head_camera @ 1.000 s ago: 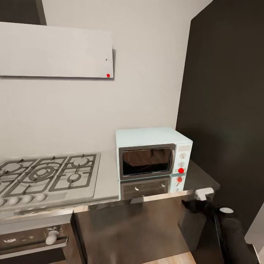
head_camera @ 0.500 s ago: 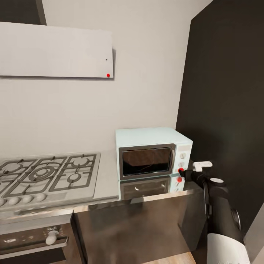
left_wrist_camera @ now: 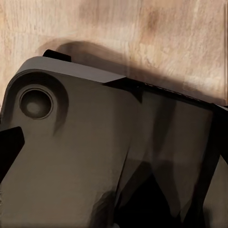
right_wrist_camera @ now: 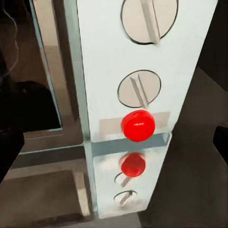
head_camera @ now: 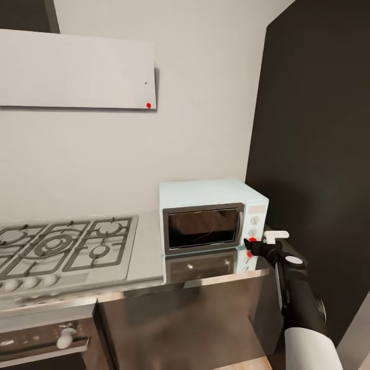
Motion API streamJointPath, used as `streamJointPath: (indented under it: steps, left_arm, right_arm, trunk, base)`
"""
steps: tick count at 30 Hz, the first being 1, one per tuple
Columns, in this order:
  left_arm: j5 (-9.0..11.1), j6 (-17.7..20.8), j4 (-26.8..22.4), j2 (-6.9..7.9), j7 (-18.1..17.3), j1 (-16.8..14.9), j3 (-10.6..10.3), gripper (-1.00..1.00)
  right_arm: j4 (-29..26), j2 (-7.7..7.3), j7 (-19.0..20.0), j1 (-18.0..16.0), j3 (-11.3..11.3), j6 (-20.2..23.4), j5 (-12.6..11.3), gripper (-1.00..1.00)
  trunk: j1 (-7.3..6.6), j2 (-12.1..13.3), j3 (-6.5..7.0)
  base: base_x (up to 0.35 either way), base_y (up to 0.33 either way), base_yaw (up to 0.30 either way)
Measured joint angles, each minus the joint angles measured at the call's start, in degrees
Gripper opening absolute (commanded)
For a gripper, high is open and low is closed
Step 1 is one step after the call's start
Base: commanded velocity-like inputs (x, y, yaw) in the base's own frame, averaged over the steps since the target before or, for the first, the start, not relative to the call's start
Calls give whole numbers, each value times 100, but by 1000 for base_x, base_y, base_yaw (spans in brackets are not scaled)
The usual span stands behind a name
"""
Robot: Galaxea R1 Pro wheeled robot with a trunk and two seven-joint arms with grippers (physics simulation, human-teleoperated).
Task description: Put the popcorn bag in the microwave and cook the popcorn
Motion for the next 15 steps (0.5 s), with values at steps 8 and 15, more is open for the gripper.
streamJointPath:
  steps: [8,15]
  left_arm:
    - [6,-1,-1,4,0,0,1,100]
    - [9,-2,0,12,0,0,9,100]
  right_arm:
    - [10,-28,123,-1,22,52,-3,100]
    - [-37,-65,661,1,9,61,24,100]
  trunk:
    - [1,0,0]
    - [2,0,0]
  base:
    - [187,-149,0]
    - [21,-14,0]
